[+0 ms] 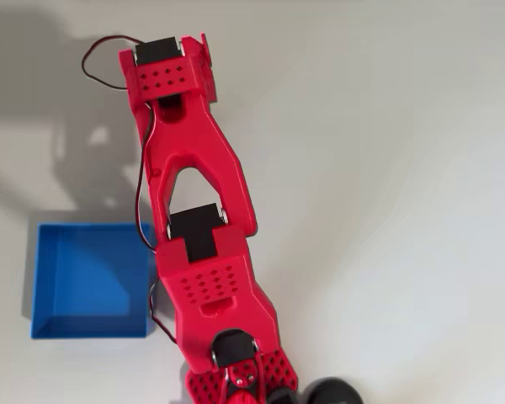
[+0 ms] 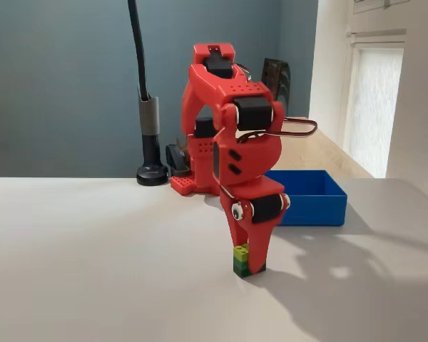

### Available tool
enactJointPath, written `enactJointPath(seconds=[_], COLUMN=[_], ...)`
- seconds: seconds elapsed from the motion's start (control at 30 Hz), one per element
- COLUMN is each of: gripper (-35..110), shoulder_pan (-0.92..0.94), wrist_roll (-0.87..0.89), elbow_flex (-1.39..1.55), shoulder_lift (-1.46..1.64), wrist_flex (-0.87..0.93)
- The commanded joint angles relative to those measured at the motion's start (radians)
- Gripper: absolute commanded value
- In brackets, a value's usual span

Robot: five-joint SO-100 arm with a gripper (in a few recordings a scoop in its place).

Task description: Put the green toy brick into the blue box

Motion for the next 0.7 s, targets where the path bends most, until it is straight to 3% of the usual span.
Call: enactJointPath(seconds=[0.0, 0.17, 0.67], gripper=[0, 0, 0], shoulder_pan=[-0.028, -0.061, -0.250], wrist_roll=[-0.005, 0.021, 0.008], elbow_flex=[0.003, -0.023, 0.273], shoulder_lift=[0.061, 0.160, 0.580], wrist_flex=[0.051, 0.160, 0.164])
